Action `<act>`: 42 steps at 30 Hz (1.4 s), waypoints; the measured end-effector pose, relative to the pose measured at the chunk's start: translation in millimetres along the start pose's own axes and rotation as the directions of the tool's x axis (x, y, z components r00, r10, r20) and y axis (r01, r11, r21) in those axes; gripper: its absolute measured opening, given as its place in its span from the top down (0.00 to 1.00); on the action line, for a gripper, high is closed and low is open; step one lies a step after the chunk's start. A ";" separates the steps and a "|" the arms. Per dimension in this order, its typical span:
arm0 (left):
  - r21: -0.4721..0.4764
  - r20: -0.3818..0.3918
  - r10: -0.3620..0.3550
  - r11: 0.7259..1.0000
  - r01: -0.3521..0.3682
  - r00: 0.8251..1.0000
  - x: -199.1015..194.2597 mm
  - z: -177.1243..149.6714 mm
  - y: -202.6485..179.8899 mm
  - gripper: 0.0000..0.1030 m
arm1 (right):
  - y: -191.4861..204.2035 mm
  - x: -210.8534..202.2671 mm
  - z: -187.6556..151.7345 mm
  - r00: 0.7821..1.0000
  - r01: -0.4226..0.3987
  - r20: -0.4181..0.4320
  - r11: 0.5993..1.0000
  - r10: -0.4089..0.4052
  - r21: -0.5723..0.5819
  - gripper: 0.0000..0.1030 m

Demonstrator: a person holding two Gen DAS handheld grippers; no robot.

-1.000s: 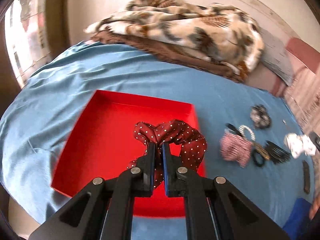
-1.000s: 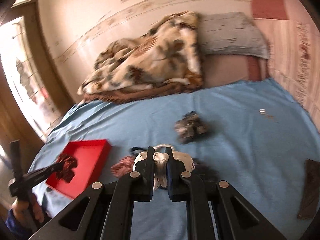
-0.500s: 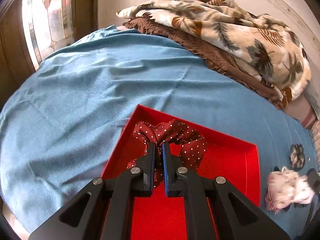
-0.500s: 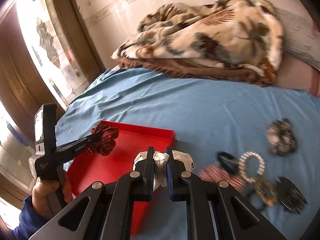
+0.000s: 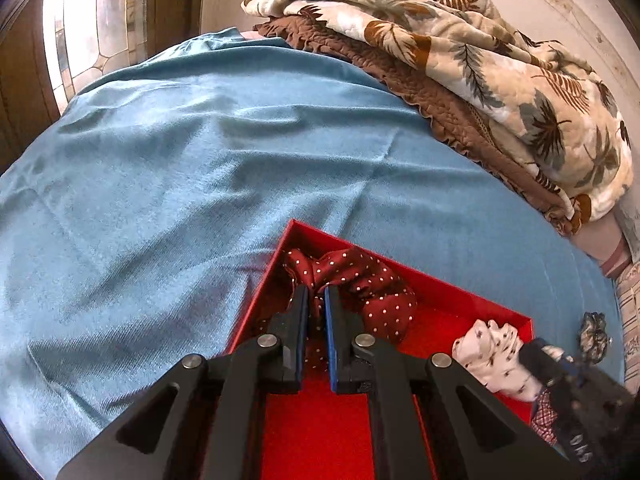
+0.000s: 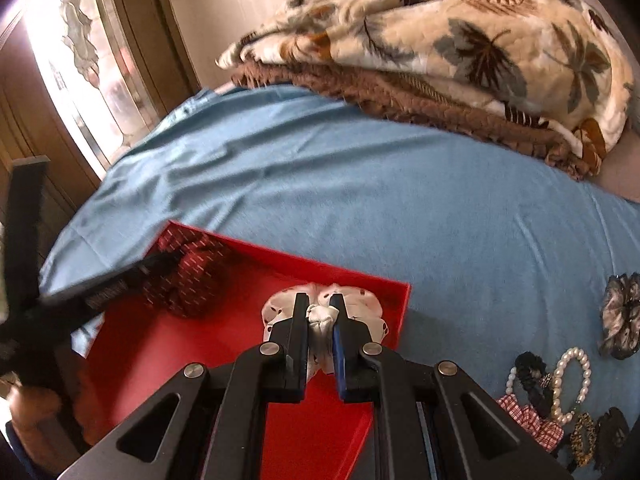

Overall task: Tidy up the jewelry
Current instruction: 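Carry both scrunchies into the red tray and open both tools, then move the left tool to the pink plaid scrunchie while the right tool reaches the black claw clip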

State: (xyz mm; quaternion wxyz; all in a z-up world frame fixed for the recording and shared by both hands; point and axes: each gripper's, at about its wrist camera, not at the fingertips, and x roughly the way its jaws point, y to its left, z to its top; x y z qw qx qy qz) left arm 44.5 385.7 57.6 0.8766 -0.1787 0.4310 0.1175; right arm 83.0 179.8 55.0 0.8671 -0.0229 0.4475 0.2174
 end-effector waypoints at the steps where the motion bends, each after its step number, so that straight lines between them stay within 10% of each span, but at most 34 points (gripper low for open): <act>1: 0.001 0.003 0.000 1.000 0.000 1.000 -0.8 0.2 -0.1 0.91 | -2.5 3.4 -2.0 1.000 0.004 -0.013 1.000 -0.004 0.008 0.87; 9: 0.013 0.084 -0.026 1.000 0.025 0.996 -21.7 0.2 -2.8 0.44 | -5.2 -4.6 -4.0 1.000 0.010 -0.008 0.999 -0.010 0.039 0.66; 21: 0.033 0.138 -0.024 0.999 0.020 0.990 -48.2 -16.9 0.8 0.42 | -34.2 -68.9 -30.2 0.998 0.036 0.043 0.995 -0.041 0.091 0.50; 30: 0.096 0.262 -0.062 0.995 0.038 0.963 -96.9 -59.4 -28.8 0.41 | -144.1 -164.9 -99.1 0.984 0.126 0.092 0.959 -0.154 0.253 0.40; 42: 0.333 0.078 -0.205 0.928 0.168 0.976 -116.5 -119.6 -158.8 0.40 | -249.8 -207.0 -170.6 0.967 0.180 0.097 0.897 -0.237 0.404 0.33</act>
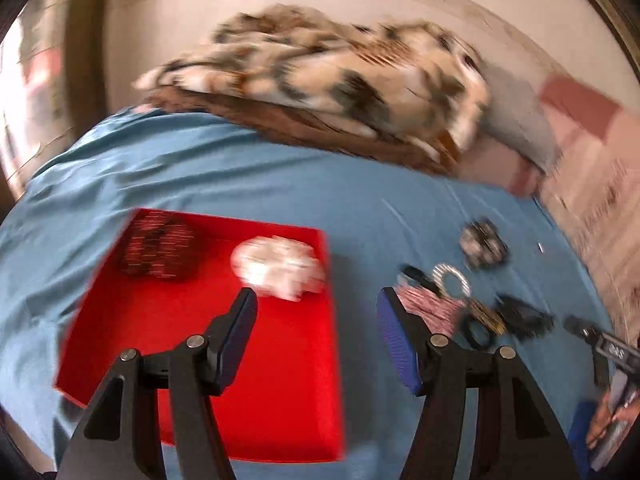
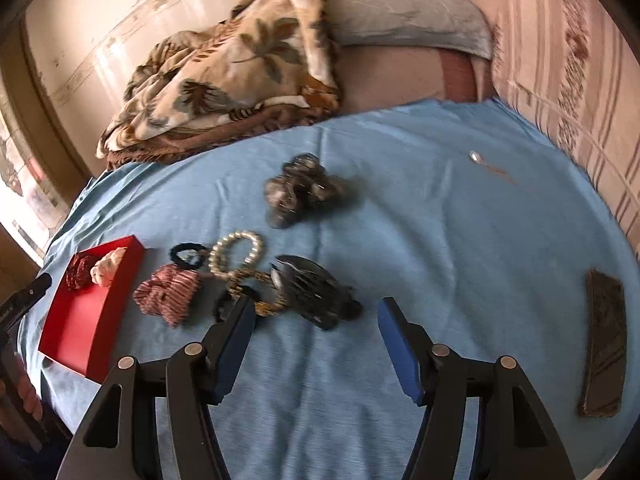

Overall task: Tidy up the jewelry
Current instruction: 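Move the left tool to the pink plaid scrunchie while the right tool reaches the black claw clip, then grasp the pink plaid scrunchie with the left tool while the right tool grasps the black claw clip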

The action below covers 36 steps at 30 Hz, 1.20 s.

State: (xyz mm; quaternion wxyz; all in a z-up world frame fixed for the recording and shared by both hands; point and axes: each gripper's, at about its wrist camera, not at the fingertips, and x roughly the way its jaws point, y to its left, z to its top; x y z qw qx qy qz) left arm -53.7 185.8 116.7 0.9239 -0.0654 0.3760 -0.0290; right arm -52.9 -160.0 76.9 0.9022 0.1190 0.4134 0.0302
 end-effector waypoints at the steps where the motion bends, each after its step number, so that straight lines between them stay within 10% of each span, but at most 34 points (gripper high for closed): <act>1: 0.017 -0.019 -0.007 1.000 0.007 1.000 6.2 0.1 -10.8 0.40 | -2.7 3.0 -1.4 1.000 -0.004 0.001 1.000 0.004 0.011 0.33; 22: 0.052 -0.259 -0.005 0.998 0.019 0.966 128.5 -12.3 -65.9 0.40 | -9.6 91.8 19.6 0.987 -0.109 -0.128 0.990 0.097 -0.094 0.24; 29: 0.064 -0.251 -0.002 0.998 0.018 0.968 130.7 -12.9 -70.5 0.38 | -8.9 96.0 18.3 0.980 -0.145 -0.149 0.987 0.133 -0.069 0.58; 32: 0.078 -0.267 -0.018 0.996 0.040 0.963 129.4 -15.1 -75.7 0.90 | -6.6 88.9 18.2 0.982 -0.149 -0.123 0.987 0.141 -0.060 0.75; 36: 0.099 -0.237 -0.027 0.994 0.051 0.971 115.1 -14.7 -82.0 0.93 | -7.5 79.4 15.1 0.984 -0.151 -0.101 0.988 0.147 -0.030 0.86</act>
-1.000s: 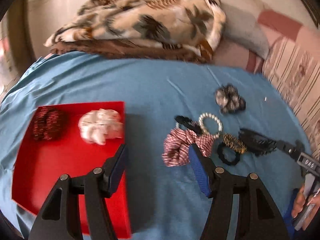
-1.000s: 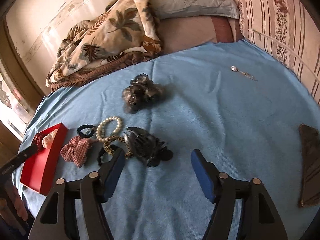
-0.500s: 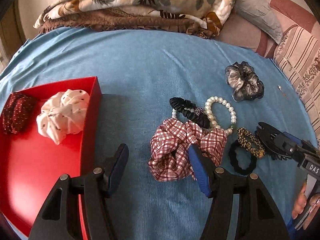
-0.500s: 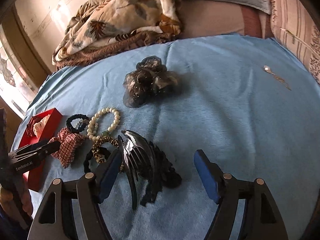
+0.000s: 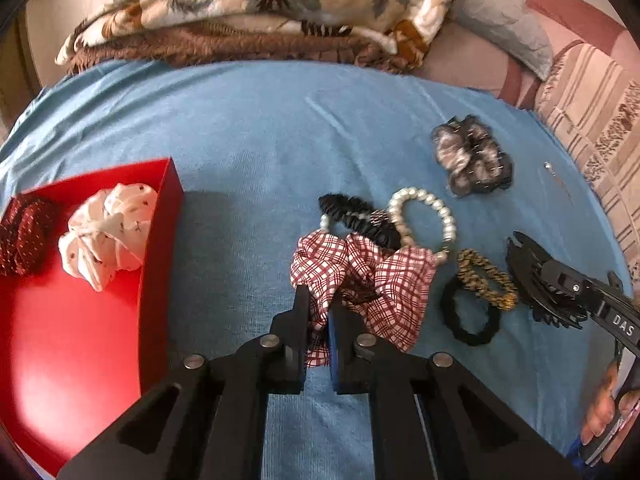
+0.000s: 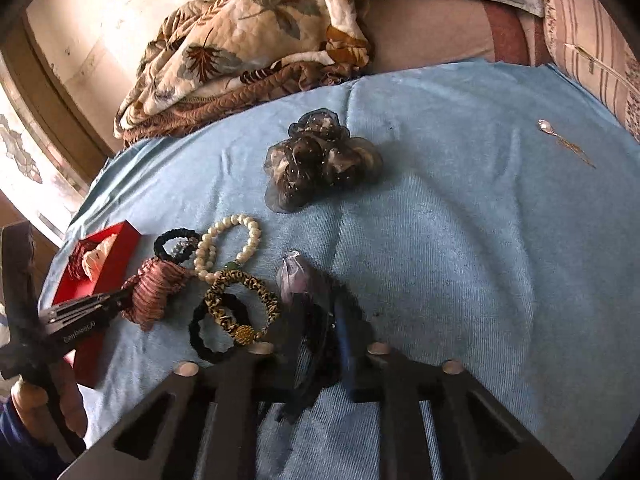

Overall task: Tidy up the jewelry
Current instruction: 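Grasp the pink plaid scrunchie with the left tool while the right tool grasps the black claw clip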

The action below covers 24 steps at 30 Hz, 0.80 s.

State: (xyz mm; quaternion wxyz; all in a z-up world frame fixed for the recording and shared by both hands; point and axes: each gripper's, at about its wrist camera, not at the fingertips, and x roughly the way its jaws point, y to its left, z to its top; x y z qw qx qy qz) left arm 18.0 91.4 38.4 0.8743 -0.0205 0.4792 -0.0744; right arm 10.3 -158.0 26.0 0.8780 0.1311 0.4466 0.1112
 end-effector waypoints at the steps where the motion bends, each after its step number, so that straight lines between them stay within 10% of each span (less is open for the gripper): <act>1: 0.003 0.011 -0.004 1.000 0.004 1.000 -5.0 -0.3 -1.4 0.93 | 0.0 -4.3 -1.6 1.000 -0.006 0.010 1.000 0.006 0.011 0.87; 13: -0.036 0.178 -0.040 0.998 0.048 0.983 -109.8 -15.2 29.1 0.93 | 11.0 -45.6 -20.1 0.995 -0.003 0.100 0.998 -0.004 0.069 0.95; 24: -0.217 0.173 0.187 0.965 -0.148 0.967 -153.3 -54.7 157.2 0.93 | 94.8 -82.5 -22.4 0.990 -0.050 0.125 0.995 0.061 -0.088 0.95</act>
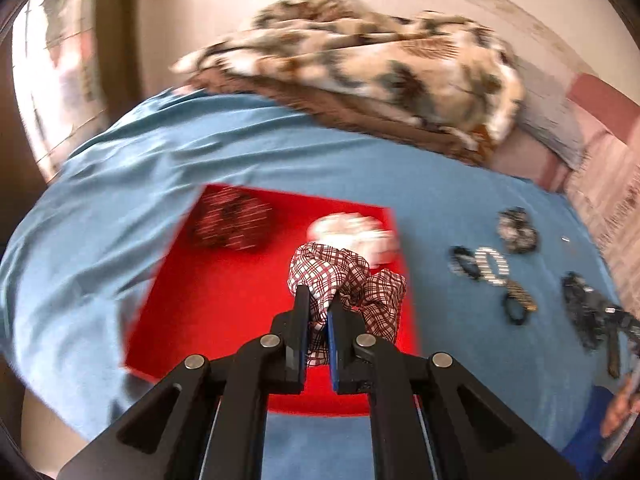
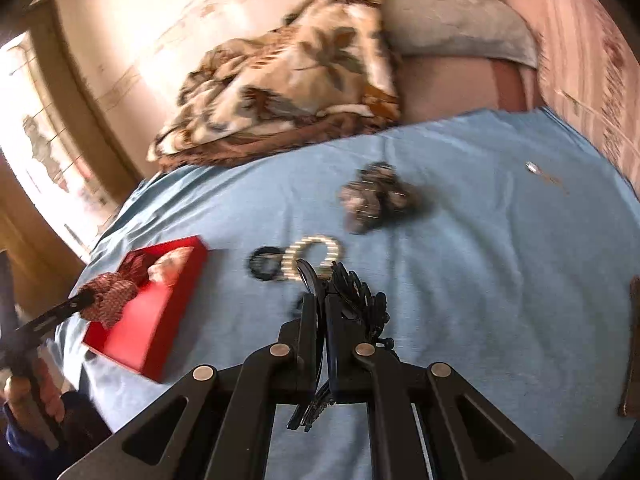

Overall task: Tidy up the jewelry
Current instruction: 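Grasp the pink plaid scrunchie with the left tool while the right tool grasps the black claw clip, then lower the plaid scrunchie and claw clip into the red tray and open both tools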

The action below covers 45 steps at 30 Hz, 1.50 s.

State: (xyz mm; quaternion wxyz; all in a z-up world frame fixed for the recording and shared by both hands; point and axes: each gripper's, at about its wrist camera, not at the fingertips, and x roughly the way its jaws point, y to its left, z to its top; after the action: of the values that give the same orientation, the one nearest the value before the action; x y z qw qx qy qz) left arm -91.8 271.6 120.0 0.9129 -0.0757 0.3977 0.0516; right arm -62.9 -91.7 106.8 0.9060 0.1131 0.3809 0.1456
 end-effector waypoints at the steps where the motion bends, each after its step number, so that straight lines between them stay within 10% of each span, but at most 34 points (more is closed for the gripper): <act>1: -0.008 -0.002 0.024 1.000 -0.024 1.000 0.6 -2.5 9.0 0.93 | 8.8 0.7 0.6 1.000 -0.011 -0.003 1.000 0.010 -0.014 0.95; 18: -0.135 -0.033 0.196 0.971 -0.199 0.980 35.9 -26.5 97.3 0.93 | 220.6 102.5 -22.7 0.971 -0.201 -0.192 0.925 0.144 -0.322 0.95; 31: -0.165 -0.022 0.156 0.974 -0.157 0.988 41.5 -25.5 103.8 0.90 | 222.5 152.1 -41.9 0.966 -0.137 -0.253 0.940 0.057 -0.313 0.95; 40: -0.156 0.036 0.088 0.984 -0.081 0.995 34.7 -24.2 94.6 0.53 | 222.8 145.9 -42.7 0.964 -0.151 -0.258 0.939 0.071 -0.308 0.92; 45: -0.142 0.106 0.120 0.984 -0.105 0.987 24.5 -24.5 87.5 0.27 | 221.3 131.9 -42.0 0.970 -0.155 -0.228 0.938 0.085 -0.309 0.58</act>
State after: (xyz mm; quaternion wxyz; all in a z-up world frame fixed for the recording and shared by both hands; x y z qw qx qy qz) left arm -106.3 354.1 77.1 0.9226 -0.1118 0.3439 0.1343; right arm -44.6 164.7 61.3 0.8559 -0.0303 0.4383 0.2727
